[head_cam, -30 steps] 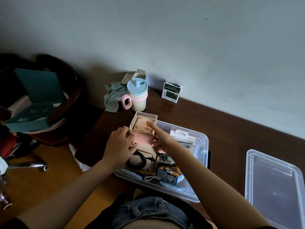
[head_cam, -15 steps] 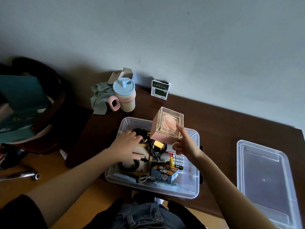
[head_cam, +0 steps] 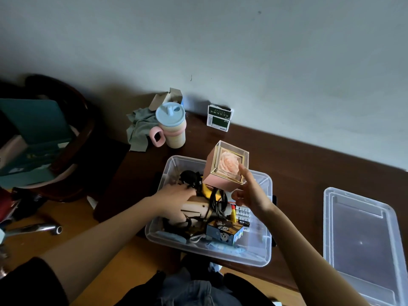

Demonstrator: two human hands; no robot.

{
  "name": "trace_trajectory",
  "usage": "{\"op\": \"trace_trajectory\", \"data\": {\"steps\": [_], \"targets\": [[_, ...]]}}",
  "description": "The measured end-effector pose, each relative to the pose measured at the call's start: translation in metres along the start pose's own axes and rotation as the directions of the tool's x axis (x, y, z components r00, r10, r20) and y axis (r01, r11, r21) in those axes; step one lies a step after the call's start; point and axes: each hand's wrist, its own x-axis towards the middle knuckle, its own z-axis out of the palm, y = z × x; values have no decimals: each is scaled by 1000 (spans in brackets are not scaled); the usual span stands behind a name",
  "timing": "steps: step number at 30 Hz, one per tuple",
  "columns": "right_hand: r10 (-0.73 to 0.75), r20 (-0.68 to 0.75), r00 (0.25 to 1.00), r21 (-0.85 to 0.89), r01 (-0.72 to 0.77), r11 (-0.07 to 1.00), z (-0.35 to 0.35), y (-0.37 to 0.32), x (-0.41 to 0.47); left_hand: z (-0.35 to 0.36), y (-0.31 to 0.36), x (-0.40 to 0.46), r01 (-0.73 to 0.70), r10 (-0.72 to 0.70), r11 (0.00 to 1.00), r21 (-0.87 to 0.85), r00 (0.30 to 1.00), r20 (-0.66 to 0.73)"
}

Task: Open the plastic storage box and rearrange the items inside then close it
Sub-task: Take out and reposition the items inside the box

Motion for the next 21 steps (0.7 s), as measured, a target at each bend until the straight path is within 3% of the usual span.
{"op": "trace_trajectory", "data": {"steps": [5, 8, 12, 14, 17, 21], "targets": [[-14, 7, 1000, 30, 14, 999, 0, 1, 2, 11, -1, -25, -73, 87, 976, -204, 994, 61], [-23, 6, 1000, 35, 23, 999, 2, 2, 4, 13, -6, -37, -90, 123, 973, -214, 982, 145], [-19, 32, 999, 43, 18, 999, 4, 4, 6, 11, -4, -38, -18, 114, 936, -351, 961, 253], [-16, 58, 998, 50, 13, 999, 5, 7, 6, 11, -1, -35, 51, 36, 909, -414, 979, 199], [-6, 102, 995, 41, 2, 999, 5, 14, 7, 13, -1, -30, 94, -72, 943, -320, 994, 82], [40, 140, 989, -59, -32, 998, 1, 24, 5, 20, 1, -19, 205, -251, 919, -338, 963, -99]]}}
